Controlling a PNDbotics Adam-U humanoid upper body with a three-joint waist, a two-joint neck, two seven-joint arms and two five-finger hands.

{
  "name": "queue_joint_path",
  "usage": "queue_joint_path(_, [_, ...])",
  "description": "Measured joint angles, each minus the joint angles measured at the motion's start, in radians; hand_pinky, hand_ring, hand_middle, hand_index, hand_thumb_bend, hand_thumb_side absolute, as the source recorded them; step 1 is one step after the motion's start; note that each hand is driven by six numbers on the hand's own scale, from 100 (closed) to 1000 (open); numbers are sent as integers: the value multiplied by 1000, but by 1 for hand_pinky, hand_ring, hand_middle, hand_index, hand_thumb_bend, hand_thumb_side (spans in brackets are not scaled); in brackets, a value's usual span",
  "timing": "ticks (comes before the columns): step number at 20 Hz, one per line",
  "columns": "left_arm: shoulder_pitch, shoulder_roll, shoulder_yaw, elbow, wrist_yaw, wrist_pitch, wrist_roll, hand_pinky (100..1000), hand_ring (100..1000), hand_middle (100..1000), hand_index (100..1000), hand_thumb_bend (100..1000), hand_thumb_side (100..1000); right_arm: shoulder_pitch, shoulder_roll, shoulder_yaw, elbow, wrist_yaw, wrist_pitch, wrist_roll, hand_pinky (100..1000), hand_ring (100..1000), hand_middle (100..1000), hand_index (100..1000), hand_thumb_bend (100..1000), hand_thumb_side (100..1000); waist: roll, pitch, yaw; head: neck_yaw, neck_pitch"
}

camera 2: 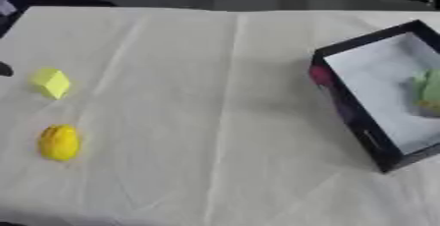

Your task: Pick up the objects with one hand, pass them to the other hand, and then place them into the box on the other side of the table.

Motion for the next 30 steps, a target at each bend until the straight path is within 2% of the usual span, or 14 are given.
queue_joint_path(2, [-25, 2, 0, 42, -33, -58, -29, 920, 892, 785, 799, 921, 100, 0, 0, -6, -4, -9, 1, -2, 1000, 966, 974, 1000, 100, 540, -2, 1, -7, 3, 0])
queue_joint_path(5, [-60, 2, -1, 94, -74, -118, -63, 920, 889, 777, 785, 885, 100, 1, 0, -13, -11, -21, 3, -6, 1000, 963, 971, 1000, 100, 543, -11, 1, -15, 4, 0])
queue_joint_path(8, [-88, 2, 4, 140, -112, -155, -79, 914, 880, 763, 767, 840, 100, 3, 0, -20, -17, -30, 3, -11, 1000, 958, 966, 1000, 100, 542, -17, 2, -30, 10, 0])
queue_joint_path(11, [-112, 2, 7, 178, -139, -182, -87, 914, 876, 757, 750, 818, 100, 10, 1, -26, -21, -31, 2, -19, 1000, 956, 964, 1000, 100, 545, -19, 14, -46, 16, 0])
queue_joint_path(18, [-138, -4, 12, 235, -192, -208, -105, 919, 879, 761, 750, 797, 100, 10, 7, -36, -27, -31, -1, -29, 1000, 954, 964, 1000, 100, 558, -29, 38, -78, 26, 0])
queue_joint_path(30, [-171, -21, 28, 314, -347, -222, -125, 926, 877, 759, 725, 718, 100, 18, 16, -75, -30, -95, 30, -59, 1000, 942, 954, 1000, 100, 592, -35, 60, -111, 96, 0])
